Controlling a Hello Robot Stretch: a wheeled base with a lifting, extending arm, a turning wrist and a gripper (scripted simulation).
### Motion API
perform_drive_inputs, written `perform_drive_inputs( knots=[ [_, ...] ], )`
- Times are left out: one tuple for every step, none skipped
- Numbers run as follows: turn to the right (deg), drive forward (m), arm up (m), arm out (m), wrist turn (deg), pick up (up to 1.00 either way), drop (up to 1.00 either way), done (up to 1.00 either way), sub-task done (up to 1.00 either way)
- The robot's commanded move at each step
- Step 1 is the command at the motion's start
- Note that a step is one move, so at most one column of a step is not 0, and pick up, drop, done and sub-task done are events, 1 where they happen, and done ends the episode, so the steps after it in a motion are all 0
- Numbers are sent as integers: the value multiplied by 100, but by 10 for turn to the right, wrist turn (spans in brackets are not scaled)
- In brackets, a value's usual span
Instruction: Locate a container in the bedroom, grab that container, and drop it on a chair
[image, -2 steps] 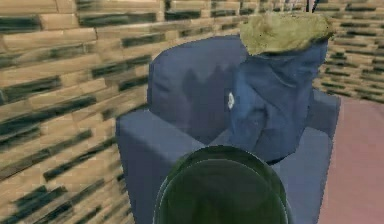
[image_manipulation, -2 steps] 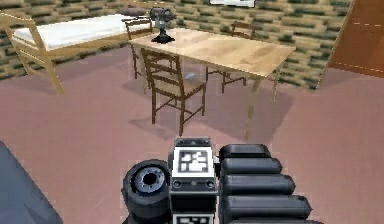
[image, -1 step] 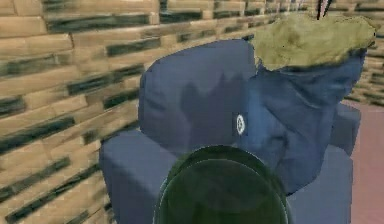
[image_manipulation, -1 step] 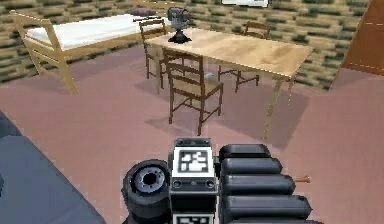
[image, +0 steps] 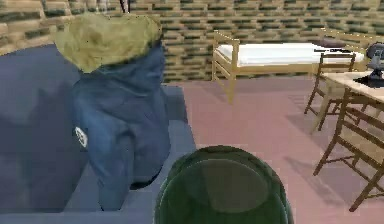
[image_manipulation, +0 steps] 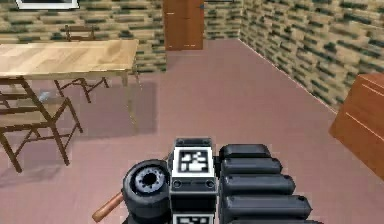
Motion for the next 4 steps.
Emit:
perform_drive_inputs(
  knots=[
    [450,0,0,0,0,0,0,0,0],
    [450,0,0,0,0,0,0,0,0],
    [180,0,0,0,0,0,0,0,0],
    [0,30,0,0,0,0,0,0,0]
  ],
)
